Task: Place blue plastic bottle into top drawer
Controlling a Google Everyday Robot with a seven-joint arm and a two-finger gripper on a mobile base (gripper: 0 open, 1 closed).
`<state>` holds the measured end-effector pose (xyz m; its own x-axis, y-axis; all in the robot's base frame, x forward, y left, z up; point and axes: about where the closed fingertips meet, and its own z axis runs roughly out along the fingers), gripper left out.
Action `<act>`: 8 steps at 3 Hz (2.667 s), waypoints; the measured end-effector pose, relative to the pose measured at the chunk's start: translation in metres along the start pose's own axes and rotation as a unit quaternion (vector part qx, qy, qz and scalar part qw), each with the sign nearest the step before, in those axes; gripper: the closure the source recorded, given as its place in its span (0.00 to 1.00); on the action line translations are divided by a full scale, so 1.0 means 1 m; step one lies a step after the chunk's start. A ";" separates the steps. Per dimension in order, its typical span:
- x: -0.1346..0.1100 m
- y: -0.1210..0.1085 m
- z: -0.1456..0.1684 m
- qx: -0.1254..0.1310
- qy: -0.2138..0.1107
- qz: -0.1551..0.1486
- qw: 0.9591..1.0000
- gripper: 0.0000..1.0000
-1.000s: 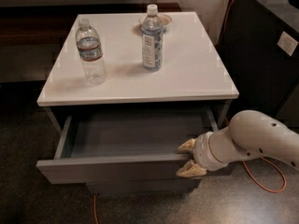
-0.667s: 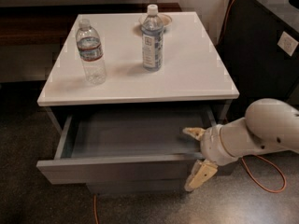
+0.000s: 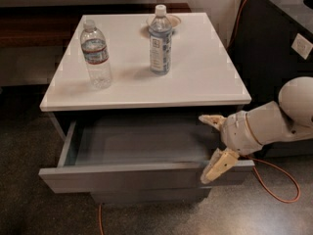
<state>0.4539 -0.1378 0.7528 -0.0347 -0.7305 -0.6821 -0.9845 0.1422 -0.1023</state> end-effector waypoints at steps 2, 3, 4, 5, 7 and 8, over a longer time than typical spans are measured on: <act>0.007 -0.043 0.014 0.008 0.004 0.028 1.000 0.50; 0.012 -0.047 0.038 0.014 0.040 0.025 0.999 0.74; 0.019 -0.044 0.064 0.011 0.071 0.021 0.997 0.96; 0.027 -0.038 0.083 0.006 0.088 0.021 0.996 1.00; 0.027 -0.006 0.099 -0.009 0.087 0.025 0.996 1.00; 0.019 0.018 0.098 -0.020 0.072 0.026 0.997 1.00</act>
Offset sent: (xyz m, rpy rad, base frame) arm 0.0638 -0.0043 -0.0182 -0.0261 0.0253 -0.0874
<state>0.4527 -0.0838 0.6673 -0.1064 -0.8121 -0.5738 -0.9868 0.1571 -0.0393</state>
